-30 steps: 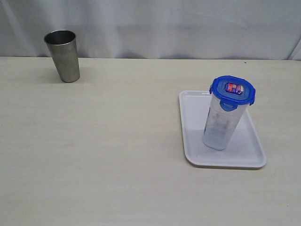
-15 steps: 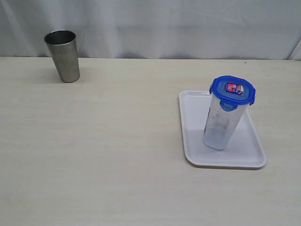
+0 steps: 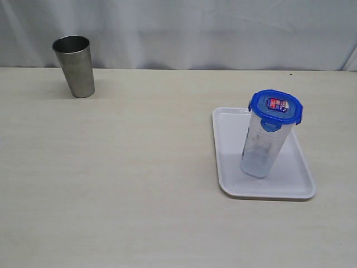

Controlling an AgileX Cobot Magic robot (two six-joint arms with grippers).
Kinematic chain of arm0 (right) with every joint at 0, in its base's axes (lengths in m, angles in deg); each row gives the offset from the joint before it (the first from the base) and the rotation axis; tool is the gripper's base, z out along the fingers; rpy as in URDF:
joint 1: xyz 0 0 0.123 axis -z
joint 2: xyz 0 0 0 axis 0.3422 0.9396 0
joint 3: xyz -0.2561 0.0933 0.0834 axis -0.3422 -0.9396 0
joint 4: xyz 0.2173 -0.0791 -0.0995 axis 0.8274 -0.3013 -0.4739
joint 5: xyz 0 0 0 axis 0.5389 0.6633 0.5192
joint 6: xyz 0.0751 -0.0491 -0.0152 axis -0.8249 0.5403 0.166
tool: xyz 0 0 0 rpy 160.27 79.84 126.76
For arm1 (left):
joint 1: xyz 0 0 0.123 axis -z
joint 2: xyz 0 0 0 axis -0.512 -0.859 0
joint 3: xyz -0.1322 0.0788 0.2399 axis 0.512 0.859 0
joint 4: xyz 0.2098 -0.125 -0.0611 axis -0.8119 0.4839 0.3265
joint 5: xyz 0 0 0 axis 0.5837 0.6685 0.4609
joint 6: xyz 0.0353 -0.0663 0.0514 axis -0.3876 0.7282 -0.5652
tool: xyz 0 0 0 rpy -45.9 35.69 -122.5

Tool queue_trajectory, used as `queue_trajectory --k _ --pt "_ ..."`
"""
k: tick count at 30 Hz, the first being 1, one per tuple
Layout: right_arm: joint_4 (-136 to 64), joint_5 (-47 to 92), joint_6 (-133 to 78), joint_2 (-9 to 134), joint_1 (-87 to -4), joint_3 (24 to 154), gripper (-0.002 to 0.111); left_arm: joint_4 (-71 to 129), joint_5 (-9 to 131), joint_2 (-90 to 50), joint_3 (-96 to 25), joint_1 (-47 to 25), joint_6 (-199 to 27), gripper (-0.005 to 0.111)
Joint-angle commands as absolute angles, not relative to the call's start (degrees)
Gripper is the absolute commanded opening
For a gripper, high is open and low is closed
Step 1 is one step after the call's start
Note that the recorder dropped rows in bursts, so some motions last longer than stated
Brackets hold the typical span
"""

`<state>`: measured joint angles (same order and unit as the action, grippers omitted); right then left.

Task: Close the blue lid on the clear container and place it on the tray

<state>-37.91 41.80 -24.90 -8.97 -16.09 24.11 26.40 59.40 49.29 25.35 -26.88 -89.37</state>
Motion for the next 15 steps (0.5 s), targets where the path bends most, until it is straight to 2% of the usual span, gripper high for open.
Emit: queue_trajectory --k 1,15 --pt "-38.31 41.65 -25.10 -9.23 -16.15 24.06 0.004 26.89 61.69 49.53 25.48 -27.03 -89.20 0.000" --pt "-38.31 41.65 -25.10 -9.23 -16.15 24.06 0.004 29.18 79.26 49.53 25.48 -27.03 -87.86 0.000"
